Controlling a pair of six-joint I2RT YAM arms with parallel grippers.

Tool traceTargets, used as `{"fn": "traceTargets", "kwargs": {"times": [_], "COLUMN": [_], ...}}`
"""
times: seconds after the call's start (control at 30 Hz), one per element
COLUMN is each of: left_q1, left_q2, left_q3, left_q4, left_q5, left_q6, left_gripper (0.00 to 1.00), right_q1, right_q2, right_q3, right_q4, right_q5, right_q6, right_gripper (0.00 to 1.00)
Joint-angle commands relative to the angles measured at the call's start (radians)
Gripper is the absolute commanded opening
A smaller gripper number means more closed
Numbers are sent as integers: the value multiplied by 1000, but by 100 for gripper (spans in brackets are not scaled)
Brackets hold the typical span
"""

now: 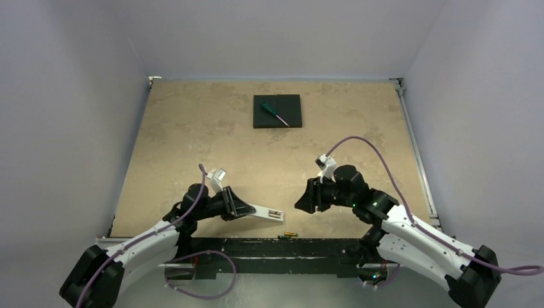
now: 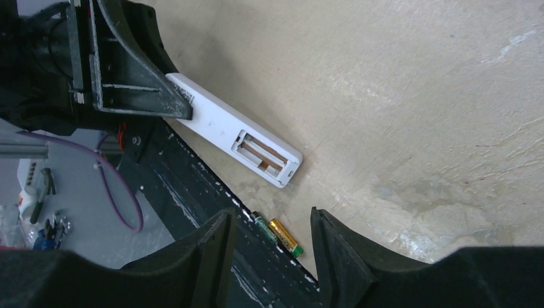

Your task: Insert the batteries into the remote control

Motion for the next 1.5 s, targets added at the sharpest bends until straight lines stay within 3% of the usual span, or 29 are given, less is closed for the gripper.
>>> {"fn": "traceTargets", "kwargs": {"times": [0.0,0.43,0.53,0.7,0.8,1.2,1.47], "left_q1": [-3,-2,-3,-3,-3,-3,-3], "left_q2": [75,307,368,473,531,717,754], "left_q3": [0,75,80,104,123,167,185], "left_q4": [64,115,176,279,329,499,495], "left_q5": [-18,-51,-57,-82,-93,-142,-135], "left_q6": [69,150,134,100,83,40,51], "left_gripper": [3,28,27,4,1,1,13], "right_q1": [73,212,228,238,244,257,258], "right_q2": [16,72,57,35,31,-2,31], "right_q3": [6,51,49,33,22,-20,-32], "right_q4": [-8,-58,-53,-30,-23,-10,-10], "right_q5": [69,187,225,238,244,280,287], "right_q6": [11,2,26,53,62,91,79], "right_gripper": [54,57,57,56,56,55,56]}}
